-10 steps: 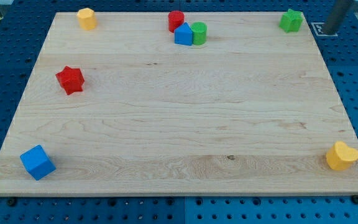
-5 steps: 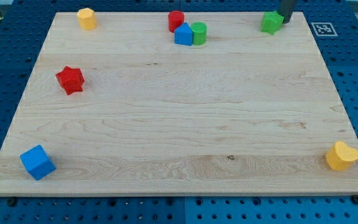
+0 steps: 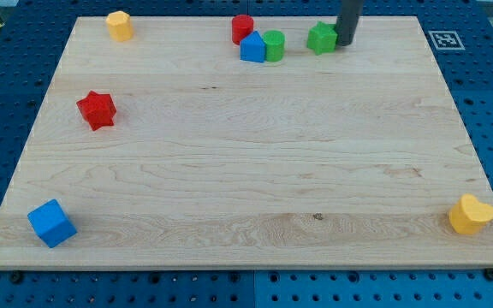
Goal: Place the green star to the top right of green circle
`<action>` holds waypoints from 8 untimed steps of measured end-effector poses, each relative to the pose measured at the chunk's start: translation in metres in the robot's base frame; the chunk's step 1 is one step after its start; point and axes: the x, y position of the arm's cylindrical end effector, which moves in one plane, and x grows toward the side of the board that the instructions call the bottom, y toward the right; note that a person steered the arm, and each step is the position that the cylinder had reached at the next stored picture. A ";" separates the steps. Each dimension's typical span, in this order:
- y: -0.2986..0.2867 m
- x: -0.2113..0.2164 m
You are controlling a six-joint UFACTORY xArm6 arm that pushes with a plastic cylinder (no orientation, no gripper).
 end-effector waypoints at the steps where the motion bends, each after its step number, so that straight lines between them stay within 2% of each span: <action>1: -0.028 0.000; 3: -0.076 0.000; 4: -0.076 0.001; 6: -0.077 0.118; 7: -0.077 0.155; 8: -0.076 0.155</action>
